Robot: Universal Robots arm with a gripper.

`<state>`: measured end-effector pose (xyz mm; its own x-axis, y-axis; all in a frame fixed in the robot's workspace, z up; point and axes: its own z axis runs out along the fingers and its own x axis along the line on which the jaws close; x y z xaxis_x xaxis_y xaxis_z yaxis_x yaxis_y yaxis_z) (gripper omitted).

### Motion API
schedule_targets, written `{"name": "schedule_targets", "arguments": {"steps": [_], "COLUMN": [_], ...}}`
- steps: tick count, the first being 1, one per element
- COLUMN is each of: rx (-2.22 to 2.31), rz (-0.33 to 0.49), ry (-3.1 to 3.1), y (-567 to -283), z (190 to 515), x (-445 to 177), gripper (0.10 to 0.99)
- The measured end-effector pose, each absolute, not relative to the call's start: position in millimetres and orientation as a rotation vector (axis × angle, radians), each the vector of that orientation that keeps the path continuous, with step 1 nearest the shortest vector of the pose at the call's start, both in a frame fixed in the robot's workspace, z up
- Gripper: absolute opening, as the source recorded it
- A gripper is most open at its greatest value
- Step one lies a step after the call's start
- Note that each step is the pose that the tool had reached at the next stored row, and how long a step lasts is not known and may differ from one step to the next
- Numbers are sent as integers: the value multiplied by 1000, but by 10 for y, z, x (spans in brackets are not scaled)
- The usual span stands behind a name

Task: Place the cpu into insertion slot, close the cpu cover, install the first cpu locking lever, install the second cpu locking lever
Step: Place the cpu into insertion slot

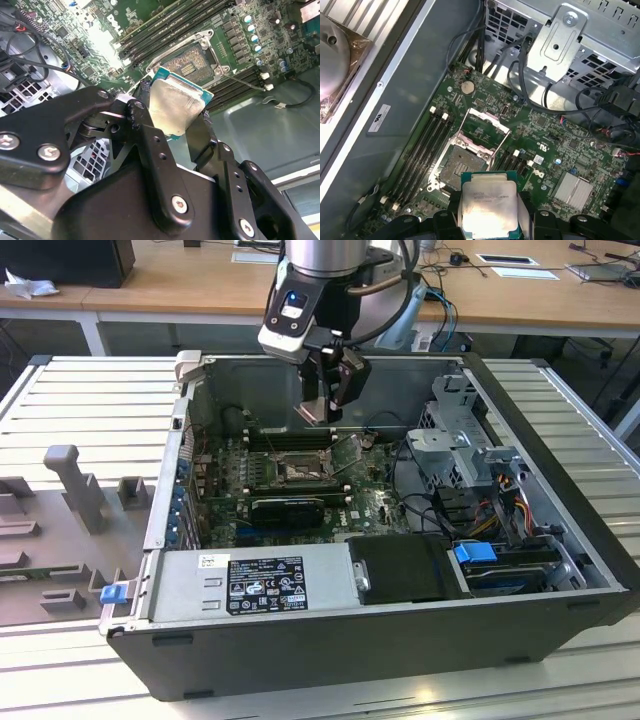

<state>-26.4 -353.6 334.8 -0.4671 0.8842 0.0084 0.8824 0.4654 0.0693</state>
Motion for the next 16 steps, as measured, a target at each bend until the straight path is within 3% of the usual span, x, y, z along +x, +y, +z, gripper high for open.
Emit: {"name": "schedule_targets", "arguments": {"steps": [16], "rx": [1632], "rz": [99], "ry": [2649], "y": [-3536], "z": [3284], "x": [-264], "gripper": [529]}}
